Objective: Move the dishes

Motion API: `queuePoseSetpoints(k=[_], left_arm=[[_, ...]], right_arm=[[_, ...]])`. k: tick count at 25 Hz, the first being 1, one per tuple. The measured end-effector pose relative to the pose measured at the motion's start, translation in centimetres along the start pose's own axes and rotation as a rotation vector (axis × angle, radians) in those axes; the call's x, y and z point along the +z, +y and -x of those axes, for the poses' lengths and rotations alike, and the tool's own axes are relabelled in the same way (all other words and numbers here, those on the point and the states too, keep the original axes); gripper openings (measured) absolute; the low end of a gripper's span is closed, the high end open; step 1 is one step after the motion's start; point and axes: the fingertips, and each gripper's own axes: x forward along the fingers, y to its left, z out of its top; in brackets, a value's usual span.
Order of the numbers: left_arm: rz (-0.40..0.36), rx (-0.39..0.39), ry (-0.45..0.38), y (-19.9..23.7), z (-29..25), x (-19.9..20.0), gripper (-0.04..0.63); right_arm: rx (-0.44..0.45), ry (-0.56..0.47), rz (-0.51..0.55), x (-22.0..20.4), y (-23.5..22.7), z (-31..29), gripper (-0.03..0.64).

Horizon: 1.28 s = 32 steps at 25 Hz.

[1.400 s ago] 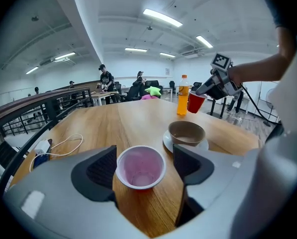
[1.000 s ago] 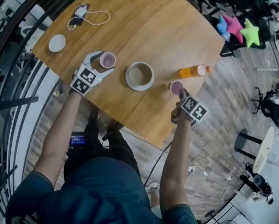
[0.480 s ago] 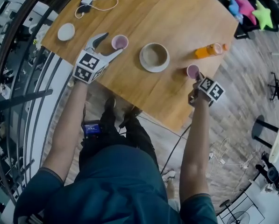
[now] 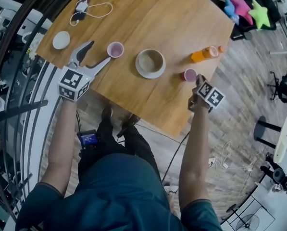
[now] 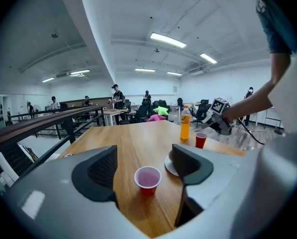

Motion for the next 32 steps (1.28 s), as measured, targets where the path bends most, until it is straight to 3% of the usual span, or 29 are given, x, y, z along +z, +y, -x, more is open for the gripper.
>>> queuePoseSetpoints(k=[5,14,21,32], left_arm=[[0.013,0.006,-0.02,0.3,1.3,0.6,0.345],[0.034,0.008,-0.046,0.7,2.4,0.9,0.345],[0.064,0.006,-0.047,1.4,3.0,0.1,0.344],[0.098,0.011,-0.027,2.9,4.2,-2.3,0.344]], right_arm=[[0.006,-0.077,0.068,2.6,2.7,2.0,0.043],[0.132,-0.139,0.134,4.9,10.9,2.0,0.041],[0.212,-0.033,0.159,1.5,16.2,-1.9,0.041],[0.213,0.136,0.146,-3.8,18.0,-7.2,0.041]])
